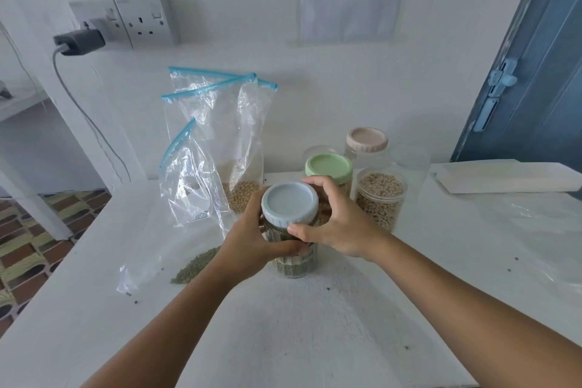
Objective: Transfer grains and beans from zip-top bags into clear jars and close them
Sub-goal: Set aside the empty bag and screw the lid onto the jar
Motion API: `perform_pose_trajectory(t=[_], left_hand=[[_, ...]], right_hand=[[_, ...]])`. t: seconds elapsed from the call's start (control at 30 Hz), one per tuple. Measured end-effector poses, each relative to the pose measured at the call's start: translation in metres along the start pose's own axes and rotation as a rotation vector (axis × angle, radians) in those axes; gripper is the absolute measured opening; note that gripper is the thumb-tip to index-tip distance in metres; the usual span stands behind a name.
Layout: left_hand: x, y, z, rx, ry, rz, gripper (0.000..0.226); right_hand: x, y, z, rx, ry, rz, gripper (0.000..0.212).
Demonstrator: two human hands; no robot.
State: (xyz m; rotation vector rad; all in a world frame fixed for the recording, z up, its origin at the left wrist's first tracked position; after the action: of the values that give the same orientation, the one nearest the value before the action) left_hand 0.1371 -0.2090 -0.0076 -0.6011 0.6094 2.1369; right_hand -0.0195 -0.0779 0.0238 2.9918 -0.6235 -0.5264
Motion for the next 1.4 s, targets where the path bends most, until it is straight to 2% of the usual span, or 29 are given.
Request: perform_pose_trajectory(t=[0.2, 0.33, 0.5, 0.63, 0.9, 1.07, 1.2, 1.33, 1.4], left_hand=[[-0.001, 0.001, -0.001, 0.000, 0.013, -0.003, 0.103], [0.000, 0.002, -0.001, 0.013, 0.017, 0.000, 0.101], [-0.001, 0.002, -0.002, 0.002, 0.010, 0.001, 0.107], [-0.001, 0.003, -0.005, -0.016, 0.006, -0.018, 0.113], [-0.001, 0.003, -0.007, -0.045, -0.029, -0.050, 0.123], [-0.003, 0.004, -0.007, -0.054, -0.035, -0.062, 0.127], [-0.004, 0.004, -0.005, -0.047, -0.017, -0.073, 0.123], [-0.002, 0.003, -0.002, -0.048, -0.012, -0.058, 0.109], [-0.003, 0.004, -0.002, -0.056, -0.016, -0.052, 0.109]], right_hand=[[-0.006, 0.001, -0.011, -0.042, -0.122, -0.040, 0.103], [-0.002, 0.001, -0.014, -0.091, -0.177, -0.025, 0.090], [-0.001, -0.001, -0.009, -0.061, -0.161, -0.007, 0.096], [-0.003, -0.001, -0.014, -0.028, -0.128, -0.033, 0.090], [0.004, 0.000, -0.012, -0.049, -0.101, 0.099, 0.092], [-0.009, 0.003, -0.020, -0.034, -0.136, -0.004, 0.088], [-0.013, 0.003, -0.021, -0.015, -0.112, -0.084, 0.089], [-0.008, 0.002, -0.020, -0.044, -0.150, 0.004, 0.091], [-0.005, 0.002, -0.021, -0.047, -0.197, 0.053, 0.096]])
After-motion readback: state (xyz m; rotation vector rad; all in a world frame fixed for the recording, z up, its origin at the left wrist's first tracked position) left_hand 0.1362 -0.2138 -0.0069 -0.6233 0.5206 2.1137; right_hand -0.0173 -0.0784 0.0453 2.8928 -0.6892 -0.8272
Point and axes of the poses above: each hand's wrist, its own y-axis towards the middle knuckle, its own x-axis out of the palm, z = x × y, the point moved 2 cm from there along y, towards the middle knuckle, and after that the axes turned 11 degrees about y, right-handed, at the moved point
